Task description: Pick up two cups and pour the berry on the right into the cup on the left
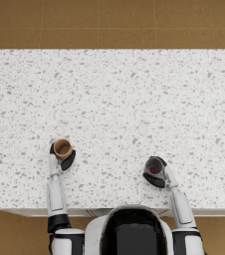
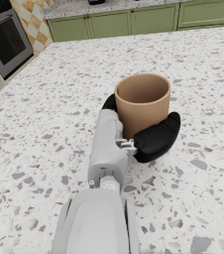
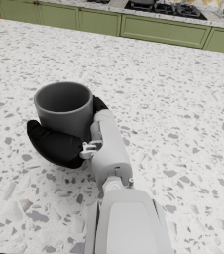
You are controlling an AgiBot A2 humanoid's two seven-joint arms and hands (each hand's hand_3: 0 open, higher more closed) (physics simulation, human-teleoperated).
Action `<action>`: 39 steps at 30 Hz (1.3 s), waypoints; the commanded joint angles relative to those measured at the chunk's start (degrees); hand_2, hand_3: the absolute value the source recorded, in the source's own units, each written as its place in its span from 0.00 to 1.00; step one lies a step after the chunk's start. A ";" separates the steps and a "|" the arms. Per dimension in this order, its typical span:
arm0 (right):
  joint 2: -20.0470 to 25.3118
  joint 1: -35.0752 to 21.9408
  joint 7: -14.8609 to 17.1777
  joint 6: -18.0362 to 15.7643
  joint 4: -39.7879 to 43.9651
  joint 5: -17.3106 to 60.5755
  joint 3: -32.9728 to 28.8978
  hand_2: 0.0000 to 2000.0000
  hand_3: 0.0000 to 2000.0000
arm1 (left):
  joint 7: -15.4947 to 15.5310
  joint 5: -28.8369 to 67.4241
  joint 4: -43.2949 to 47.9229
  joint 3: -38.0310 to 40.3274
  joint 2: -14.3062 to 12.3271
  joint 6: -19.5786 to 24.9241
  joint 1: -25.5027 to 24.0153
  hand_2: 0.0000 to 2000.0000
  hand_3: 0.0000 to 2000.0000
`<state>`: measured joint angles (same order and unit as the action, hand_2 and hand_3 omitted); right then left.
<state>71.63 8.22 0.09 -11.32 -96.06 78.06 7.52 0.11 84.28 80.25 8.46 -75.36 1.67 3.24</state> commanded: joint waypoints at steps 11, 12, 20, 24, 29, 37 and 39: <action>6.67 -15.07 -0.42 3.46 -4.58 -0.02 -0.15 1.00 0.64 | 0.04 -0.03 22.40 -16.55 -2.74 0.20 -1.12 1.00 0.64; 7.54 -17.59 -0.46 3.59 -3.30 -0.02 -0.38 1.00 0.64 | 0.04 -0.03 21.37 -17.18 -3.38 0.18 0.21 1.00 0.64; 14.11 -33.11 -0.64 4.93 3.78 1.73 1.46 1.00 0.64 | 0.02 1.74 16.69 -22.65 -7.32 0.15 6.97 1.00 0.64; 15.55 -37.24 -0.61 5.19 4.53 8.95 2.87 1.00 0.64 | -0.02 9.00 16.21 -24.29 -7.88 0.36 7.35 1.00 0.64; 16.06 -37.82 -0.52 5.54 4.25 18.01 4.19 1.00 0.64 | -0.01 18.11 17.21 -25.56 -7.93 0.63 6.66 1.00 0.64; 16.21 -36.86 -0.45 5.65 1.43 32.59 6.02 1.00 0.64 | 0.00 24.14 15.83 -23.57 -9.01 0.60 8.00 1.00 0.64; 16.23 -36.60 -0.44 5.62 0.35 36.26 6.91 1.00 0.64 | 0.00 24.35 15.06 -23.33 -9.35 0.59 8.57 1.00 0.64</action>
<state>87.68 -27.78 -0.35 -5.80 -94.12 116.15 13.67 0.11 108.70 95.56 -15.56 -84.19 2.27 10.55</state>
